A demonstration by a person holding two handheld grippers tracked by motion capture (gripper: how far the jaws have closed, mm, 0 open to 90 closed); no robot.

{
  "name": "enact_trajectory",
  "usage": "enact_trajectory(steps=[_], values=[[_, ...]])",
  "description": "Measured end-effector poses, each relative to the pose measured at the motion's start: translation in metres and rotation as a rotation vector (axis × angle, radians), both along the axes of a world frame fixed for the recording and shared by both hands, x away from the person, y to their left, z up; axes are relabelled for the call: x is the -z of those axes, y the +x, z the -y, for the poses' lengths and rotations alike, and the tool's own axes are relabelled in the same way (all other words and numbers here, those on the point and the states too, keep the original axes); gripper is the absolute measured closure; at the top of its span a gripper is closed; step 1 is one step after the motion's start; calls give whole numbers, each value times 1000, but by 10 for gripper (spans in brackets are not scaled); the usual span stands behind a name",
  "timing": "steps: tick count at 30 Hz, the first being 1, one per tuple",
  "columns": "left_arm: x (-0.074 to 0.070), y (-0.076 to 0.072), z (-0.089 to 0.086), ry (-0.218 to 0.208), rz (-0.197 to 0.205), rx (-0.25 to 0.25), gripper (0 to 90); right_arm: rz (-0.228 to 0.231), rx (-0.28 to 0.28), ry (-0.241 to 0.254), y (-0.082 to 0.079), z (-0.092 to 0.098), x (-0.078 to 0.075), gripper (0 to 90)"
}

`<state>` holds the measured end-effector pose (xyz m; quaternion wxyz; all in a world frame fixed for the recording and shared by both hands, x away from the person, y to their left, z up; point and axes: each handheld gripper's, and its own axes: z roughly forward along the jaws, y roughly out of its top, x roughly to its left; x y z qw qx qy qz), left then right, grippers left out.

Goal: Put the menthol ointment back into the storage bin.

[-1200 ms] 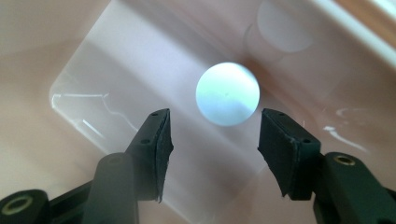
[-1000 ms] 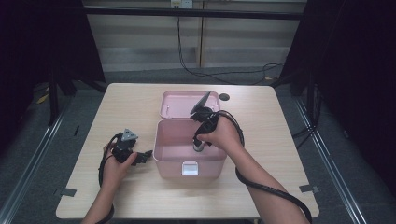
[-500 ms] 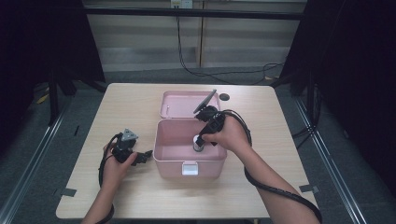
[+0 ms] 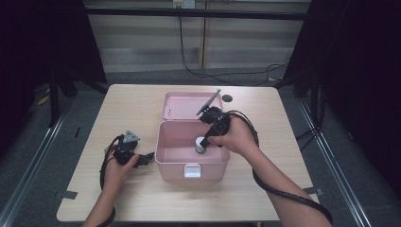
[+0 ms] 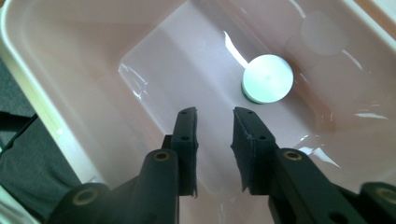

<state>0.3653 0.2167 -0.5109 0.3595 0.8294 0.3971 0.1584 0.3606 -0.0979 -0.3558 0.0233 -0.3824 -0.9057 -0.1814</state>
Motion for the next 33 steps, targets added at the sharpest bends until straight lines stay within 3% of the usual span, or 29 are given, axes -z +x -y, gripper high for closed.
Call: enact_trajectory(steps=[15,25,31,33], values=[[0,0,0,1,1,0,116,16,-55,-11,-10,11,-9,895],[0,0,0,0,1,0,115,15,-41,-4,-15,26,-11,900],[0,1,0,9,-4,7,111,20,-80,18,-22,22,-14,900],[0,2,0,-2,-13,24,70,20,-102,31,-26,18,-15,900]])
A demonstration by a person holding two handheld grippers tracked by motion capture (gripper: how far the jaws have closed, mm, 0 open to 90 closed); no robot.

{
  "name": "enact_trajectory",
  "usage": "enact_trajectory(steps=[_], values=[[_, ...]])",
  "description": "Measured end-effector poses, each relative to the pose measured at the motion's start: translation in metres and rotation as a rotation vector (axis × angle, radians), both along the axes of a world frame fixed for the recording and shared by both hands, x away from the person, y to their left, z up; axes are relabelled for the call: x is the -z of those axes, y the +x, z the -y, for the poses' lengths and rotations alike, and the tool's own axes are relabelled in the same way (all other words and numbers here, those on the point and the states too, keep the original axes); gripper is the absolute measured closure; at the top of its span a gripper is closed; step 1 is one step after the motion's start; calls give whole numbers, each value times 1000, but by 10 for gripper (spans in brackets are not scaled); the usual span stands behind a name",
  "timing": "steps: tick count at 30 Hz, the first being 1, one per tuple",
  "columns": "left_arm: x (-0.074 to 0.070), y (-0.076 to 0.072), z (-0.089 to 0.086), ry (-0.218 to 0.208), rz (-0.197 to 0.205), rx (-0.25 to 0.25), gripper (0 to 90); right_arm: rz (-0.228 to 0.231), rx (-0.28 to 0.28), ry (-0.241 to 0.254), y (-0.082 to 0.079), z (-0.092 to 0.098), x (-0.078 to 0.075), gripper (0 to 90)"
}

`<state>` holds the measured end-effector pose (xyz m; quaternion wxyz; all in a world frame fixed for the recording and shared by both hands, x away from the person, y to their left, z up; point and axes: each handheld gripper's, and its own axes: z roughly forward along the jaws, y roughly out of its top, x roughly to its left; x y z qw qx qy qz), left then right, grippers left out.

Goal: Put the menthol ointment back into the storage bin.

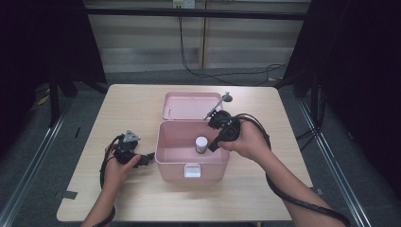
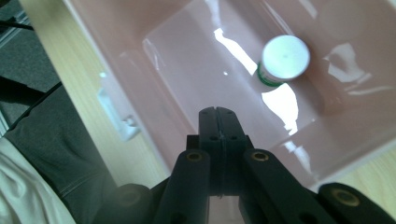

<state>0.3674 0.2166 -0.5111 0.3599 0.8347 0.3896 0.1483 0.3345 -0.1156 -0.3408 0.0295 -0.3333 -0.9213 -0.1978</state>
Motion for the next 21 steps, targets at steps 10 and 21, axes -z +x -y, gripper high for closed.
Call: enact_trajectory(steps=[10,21], values=[[-15,12,-6,-67,-135,-94,185,-8,-52,19,-8,-12,0,900],[-50,27,-1,-110,-191,-99,221,-2,-86,60,-21,-20,-4,900]])
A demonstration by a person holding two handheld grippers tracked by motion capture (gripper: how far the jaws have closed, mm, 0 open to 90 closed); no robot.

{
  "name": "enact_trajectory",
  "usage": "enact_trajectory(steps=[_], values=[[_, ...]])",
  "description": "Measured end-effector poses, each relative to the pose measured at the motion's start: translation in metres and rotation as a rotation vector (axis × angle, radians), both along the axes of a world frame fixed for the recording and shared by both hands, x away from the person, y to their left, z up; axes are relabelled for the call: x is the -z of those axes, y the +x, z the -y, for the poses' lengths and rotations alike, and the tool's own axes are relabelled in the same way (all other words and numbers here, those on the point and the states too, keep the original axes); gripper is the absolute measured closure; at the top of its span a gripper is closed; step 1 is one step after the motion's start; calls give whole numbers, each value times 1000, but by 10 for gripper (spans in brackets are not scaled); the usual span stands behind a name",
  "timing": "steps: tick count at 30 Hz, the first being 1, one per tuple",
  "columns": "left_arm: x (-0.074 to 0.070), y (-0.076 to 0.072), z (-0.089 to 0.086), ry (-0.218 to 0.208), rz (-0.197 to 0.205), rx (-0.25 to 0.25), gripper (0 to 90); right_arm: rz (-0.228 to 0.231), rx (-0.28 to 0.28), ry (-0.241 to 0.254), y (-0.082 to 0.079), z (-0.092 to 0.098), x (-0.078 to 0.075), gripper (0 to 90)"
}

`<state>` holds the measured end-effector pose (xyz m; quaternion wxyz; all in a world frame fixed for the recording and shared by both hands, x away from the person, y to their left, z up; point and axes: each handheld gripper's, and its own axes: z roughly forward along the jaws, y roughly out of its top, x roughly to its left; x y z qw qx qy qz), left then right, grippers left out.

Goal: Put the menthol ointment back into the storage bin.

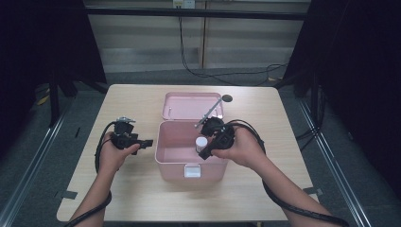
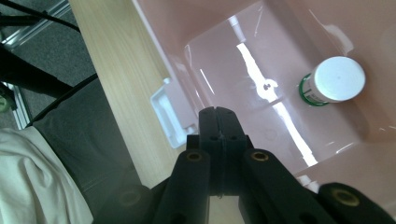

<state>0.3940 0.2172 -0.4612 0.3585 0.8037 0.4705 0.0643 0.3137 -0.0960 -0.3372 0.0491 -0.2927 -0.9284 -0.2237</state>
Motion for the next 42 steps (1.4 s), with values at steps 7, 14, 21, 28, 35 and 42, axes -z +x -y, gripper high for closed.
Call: enact_trajectory(steps=[7,14,21,28,35,42], values=[[-16,7,10,10,-2,-2,218,6,-28,10,-7,-5,1,900],[-28,13,10,7,-12,-24,229,4,-45,26,-11,-8,2,900],[-42,20,10,11,-25,-42,234,2,-63,23,-16,-14,6,900],[-53,27,15,20,-34,-43,244,-13,-86,17,-18,-20,14,900],[-60,29,18,17,-41,-45,253,-15,-97,13,-20,-22,23,900],[-60,31,22,11,-54,-41,257,-13,-120,-1,-22,-25,27,900]])
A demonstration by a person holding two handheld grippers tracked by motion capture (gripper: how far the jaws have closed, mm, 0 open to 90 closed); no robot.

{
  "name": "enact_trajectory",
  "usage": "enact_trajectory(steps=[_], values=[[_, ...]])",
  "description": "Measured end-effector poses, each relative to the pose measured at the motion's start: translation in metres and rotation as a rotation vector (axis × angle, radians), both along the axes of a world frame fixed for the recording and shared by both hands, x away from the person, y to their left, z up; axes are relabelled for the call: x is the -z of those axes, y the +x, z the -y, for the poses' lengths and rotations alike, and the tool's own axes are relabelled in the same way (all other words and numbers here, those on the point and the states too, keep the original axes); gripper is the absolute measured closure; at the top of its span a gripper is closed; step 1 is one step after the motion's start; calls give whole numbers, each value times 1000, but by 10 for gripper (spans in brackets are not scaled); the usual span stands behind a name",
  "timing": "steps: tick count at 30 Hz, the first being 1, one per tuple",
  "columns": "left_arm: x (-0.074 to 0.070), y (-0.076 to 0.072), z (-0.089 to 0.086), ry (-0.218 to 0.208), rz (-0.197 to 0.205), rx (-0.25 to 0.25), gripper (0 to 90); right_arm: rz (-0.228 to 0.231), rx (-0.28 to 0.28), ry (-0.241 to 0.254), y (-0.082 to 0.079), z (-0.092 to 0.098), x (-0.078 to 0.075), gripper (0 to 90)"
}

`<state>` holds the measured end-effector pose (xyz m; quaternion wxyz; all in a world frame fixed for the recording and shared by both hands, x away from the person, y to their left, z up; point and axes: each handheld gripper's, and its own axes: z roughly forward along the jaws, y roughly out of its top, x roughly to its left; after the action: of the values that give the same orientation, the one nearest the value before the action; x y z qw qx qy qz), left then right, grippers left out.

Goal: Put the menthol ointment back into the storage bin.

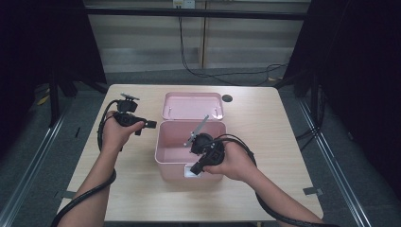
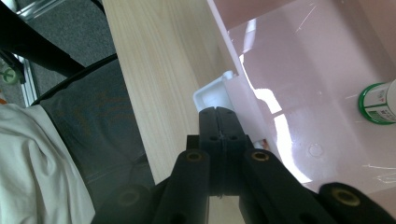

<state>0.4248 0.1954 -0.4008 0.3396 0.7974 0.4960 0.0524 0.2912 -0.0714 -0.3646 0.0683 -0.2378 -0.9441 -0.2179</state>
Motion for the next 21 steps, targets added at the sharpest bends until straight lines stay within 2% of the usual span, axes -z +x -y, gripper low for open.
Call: enact_trajectory(steps=[4,6,8,11,21], values=[[-1,1,2,0,-9,5,258,-4,-5,7,-1,-1,3,900],[-2,1,4,-5,-9,-1,259,5,-14,-6,-2,-1,6,900],[-3,1,4,-4,-9,1,260,-6,-13,-11,-2,-1,9,900],[-7,2,4,-6,-11,1,262,-12,-15,10,-2,0,11,900],[-27,13,10,-13,-8,-1,271,-1,-25,6,-4,0,12,900]])
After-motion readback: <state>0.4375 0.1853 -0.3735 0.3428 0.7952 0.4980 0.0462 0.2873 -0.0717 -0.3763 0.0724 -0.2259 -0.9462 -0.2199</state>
